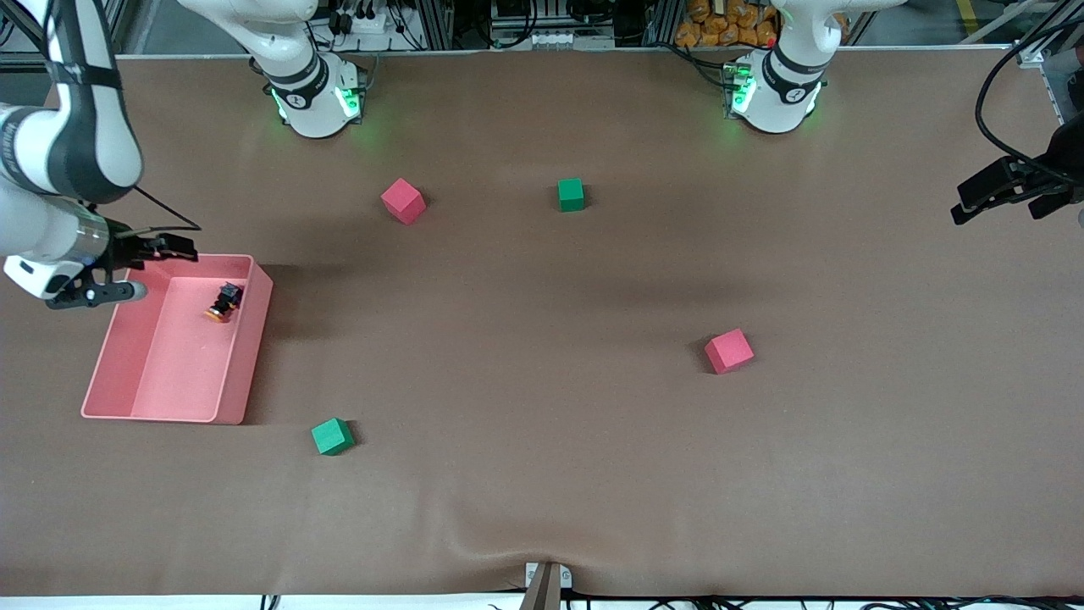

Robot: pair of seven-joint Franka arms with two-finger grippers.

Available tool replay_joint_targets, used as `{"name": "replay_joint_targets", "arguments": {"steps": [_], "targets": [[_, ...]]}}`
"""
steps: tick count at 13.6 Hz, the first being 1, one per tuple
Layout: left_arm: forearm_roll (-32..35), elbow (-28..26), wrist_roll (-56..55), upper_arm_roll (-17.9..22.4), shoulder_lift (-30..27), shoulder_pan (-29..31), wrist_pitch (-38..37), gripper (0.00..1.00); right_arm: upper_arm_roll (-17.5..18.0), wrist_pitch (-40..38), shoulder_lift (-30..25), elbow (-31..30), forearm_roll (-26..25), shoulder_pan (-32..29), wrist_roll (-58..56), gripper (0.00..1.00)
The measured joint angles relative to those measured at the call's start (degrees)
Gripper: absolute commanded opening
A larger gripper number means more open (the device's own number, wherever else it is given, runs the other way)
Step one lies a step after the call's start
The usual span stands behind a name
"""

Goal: Place and upright button with both arms
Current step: 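Reach the right gripper down into the pink tray toward the button, then close the right gripper on the button's base inside the tray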

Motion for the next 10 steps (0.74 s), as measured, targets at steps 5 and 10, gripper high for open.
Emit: {"name": "replay_joint_targets", "arguments": {"steps": [5,10], "targets": [[0.0,-0.1,0.0,0.0,0.5,0.0,0.0,1.00,-0.1,11.4,6.2,-2.7,0.0,-4.8,6.3,1.00],[0.0,-0.1,0.0,0.0,0.6,0.0,0.0,1.00,-0.2,17.1,14.5,-2.8,0.0,-8.5,20.0,1.00]]}}
